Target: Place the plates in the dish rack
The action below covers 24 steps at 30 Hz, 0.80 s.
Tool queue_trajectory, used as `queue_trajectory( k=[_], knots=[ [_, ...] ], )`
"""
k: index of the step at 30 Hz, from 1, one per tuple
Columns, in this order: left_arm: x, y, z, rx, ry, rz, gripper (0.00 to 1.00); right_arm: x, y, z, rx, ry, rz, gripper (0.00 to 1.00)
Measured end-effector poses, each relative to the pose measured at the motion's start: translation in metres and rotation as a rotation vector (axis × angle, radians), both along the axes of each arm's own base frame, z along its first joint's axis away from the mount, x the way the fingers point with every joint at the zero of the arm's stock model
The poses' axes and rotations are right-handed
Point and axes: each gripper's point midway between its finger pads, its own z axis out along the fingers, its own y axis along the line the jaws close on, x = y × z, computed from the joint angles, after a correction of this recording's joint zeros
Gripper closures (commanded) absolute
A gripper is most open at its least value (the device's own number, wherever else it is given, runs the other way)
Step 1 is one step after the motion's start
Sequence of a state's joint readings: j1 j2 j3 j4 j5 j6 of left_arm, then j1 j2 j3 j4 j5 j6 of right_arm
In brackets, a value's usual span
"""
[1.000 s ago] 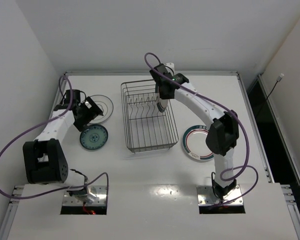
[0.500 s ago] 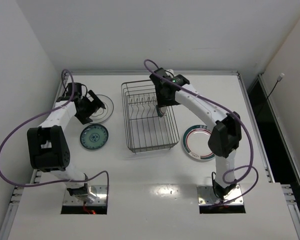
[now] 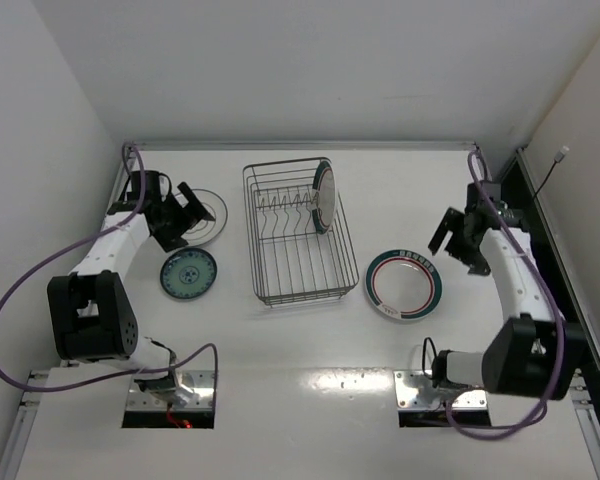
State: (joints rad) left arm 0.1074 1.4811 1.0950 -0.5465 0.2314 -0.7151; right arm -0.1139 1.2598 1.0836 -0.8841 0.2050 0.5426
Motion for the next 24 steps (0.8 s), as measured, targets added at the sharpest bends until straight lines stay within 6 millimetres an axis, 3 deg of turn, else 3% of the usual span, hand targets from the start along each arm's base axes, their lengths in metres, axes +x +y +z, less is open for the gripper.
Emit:
queue_trajectory(
  k=[2, 4, 8, 13, 17, 20, 23, 24],
  knots=[
    [-0.005, -0.002, -0.006, -0.009, 0.017, -0.005, 0.0, -0.023, -0.003, -0.047, 0.077, 0.154, -0.028, 0.11],
    [-0.007, -0.003, -0.008, -0.016, 0.024, -0.009, 0.0, -0.043, -0.005, -0.075, 0.159, 0.248, -0.065, 0.11],
    [-0.006, -0.004, -0.008, -0.019, 0.021, -0.012, 0.0, -0.065, -0.015, -0.097, 0.263, 0.289, -0.158, 0.11],
    [-0.006, -0.005, -0.008, -0.022, 0.021, -0.015, 0.0, -0.085, 0.001, -0.131, 0.404, 0.344, -0.178, 0.18],
    [-0.007, -0.005, -0.008, -0.024, 0.021, -0.016, 0.0, -0.097, 0.023, -0.154, 0.535, 0.387, -0.169, 0.34],
    [-0.007, -0.005, -0.008, -0.025, 0.021, -0.016, 0.0, -0.097, 0.036, -0.156, 0.618, 0.387, -0.165, 0.44],
    [-0.007, -0.005, -0.008, -0.025, 0.021, -0.016, 0.0, -0.092, 0.046, -0.157, 0.687, 0.382, -0.168, 0.62],
    [-0.007, -0.005, -0.008, -0.025, 0.021, -0.016, 0.0, -0.09, 0.05, -0.158, 0.717, 0.382, -0.175, 0.77]
  ],
)
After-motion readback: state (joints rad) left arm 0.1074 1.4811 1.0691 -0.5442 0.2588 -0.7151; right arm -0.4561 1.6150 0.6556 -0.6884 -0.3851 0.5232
